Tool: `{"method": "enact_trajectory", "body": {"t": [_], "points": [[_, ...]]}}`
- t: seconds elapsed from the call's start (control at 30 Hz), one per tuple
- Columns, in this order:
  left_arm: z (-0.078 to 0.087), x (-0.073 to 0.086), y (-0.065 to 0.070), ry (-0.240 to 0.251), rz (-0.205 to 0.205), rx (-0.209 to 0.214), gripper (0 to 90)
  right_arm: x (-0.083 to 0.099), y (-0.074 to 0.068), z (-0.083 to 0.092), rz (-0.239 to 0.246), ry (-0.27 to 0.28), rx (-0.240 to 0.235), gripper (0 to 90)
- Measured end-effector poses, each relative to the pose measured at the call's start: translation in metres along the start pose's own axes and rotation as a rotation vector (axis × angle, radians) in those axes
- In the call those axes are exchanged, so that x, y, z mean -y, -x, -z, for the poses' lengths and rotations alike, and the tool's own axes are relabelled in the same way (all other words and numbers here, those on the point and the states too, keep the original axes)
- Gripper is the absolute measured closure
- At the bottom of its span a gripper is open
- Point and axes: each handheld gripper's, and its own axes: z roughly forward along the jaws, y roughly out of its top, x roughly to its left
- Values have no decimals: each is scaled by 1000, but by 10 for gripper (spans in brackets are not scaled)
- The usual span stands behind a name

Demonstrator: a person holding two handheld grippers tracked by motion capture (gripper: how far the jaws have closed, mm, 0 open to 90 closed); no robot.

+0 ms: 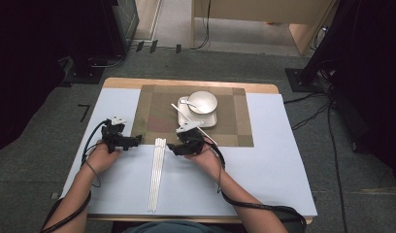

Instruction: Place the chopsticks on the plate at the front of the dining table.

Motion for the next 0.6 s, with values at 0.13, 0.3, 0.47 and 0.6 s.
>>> {"method": "enact_trajectory", "body": {"t": [0.13,0.3,0.47,0.6], "points": [[0,0,0,-2,-1,3,1,1,-1,-2,4,-4,-2,405],[-1,0,0,-2,0,4,0,1,-5,-4,-4,4,-8,417],[-1,0,0,-2,1,4,0,1,-11,-9,-15,7,-15,418],[-1,0,1,-2,0,3,0,1,-15,-11,-19,8,-19,423]]}}
